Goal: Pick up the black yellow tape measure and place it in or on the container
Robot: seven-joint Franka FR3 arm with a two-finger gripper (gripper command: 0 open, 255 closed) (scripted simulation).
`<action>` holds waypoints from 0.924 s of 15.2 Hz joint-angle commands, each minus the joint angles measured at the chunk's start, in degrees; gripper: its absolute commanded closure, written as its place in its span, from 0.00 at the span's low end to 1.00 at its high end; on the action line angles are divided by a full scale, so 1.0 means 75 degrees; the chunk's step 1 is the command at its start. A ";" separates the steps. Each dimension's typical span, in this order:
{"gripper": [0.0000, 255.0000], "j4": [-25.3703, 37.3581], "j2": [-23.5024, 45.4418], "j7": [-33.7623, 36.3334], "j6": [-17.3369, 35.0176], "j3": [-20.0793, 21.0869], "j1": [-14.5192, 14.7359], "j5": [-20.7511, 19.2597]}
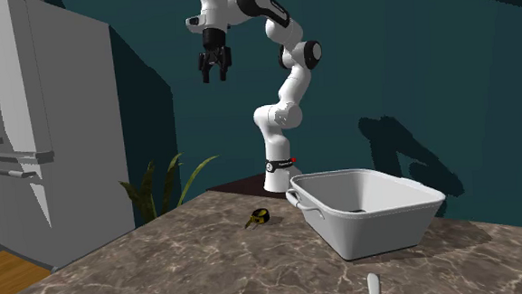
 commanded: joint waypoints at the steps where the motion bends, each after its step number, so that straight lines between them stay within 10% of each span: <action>1: 0.00 0.0000 0.0000 0.0000 0.0000 0.0000 0.0000 0.0000; 14: 0.00 -0.2444 0.0273 0.1429 0.2795 0.1585 0.0593 0.0834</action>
